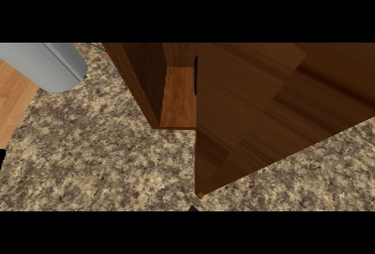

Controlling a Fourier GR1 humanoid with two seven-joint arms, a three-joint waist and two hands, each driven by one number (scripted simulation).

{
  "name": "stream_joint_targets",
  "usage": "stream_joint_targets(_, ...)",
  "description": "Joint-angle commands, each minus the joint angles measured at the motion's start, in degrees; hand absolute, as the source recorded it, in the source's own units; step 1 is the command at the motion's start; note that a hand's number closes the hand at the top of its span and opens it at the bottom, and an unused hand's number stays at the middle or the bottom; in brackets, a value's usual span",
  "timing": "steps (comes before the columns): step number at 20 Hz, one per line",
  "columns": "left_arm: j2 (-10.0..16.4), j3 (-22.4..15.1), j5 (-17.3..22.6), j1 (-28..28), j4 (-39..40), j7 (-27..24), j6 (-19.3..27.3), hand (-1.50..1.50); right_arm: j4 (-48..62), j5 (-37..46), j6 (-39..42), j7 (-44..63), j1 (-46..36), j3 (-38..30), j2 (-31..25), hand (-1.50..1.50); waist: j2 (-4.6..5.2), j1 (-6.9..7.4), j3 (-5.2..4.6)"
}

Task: Pick up the wine, place it into the cabinet and close the cabinet

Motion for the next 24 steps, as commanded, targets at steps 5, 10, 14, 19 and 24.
stream_joint_targets(5,-2.23,-1.73,-0.52,-4.03,-1.02,2.73,2.25,-1.5,14.53,-9.48,-7.76,-0.73,-20.2,-4.52,8.87,1.5,0.51,1.32,0.01)
stream_joint_targets(10,-3.77,-1.92,-1.9,-3.82,4.07,1.93,-0.83,-1.5,24.74,-17.06,-10.25,-3.15,-34.17,-12.57,9.13,1.5,0.37,1.08,0.05)
stream_joint_targets(14,-3.14,-0.03,-1.23,-6.96,-0.33,6.46,4.41,-1.5,35.65,-20.11,-12.1,-5.74,-45.03,-15.88,9.22,1.5,0.32,0.98,0.12)
stream_joint_targets(19,-6.21,-1.41,-3.47,-5.44,1.57,4.12,2.44,-1.5,47.6,-14.26,-6.86,-12.09,-47.98,-17.28,9.26,1.5,0.35,0.29,0.11)
stream_joint_targets(24,-6.84,-0.77,-6.11,-2.91,-0.59,4.6,2.73,-1.5,56.79,-15.66,-4.17,-15.13,-50.75,-23.9,9.26,1.5,0.22,0.47,0.16)
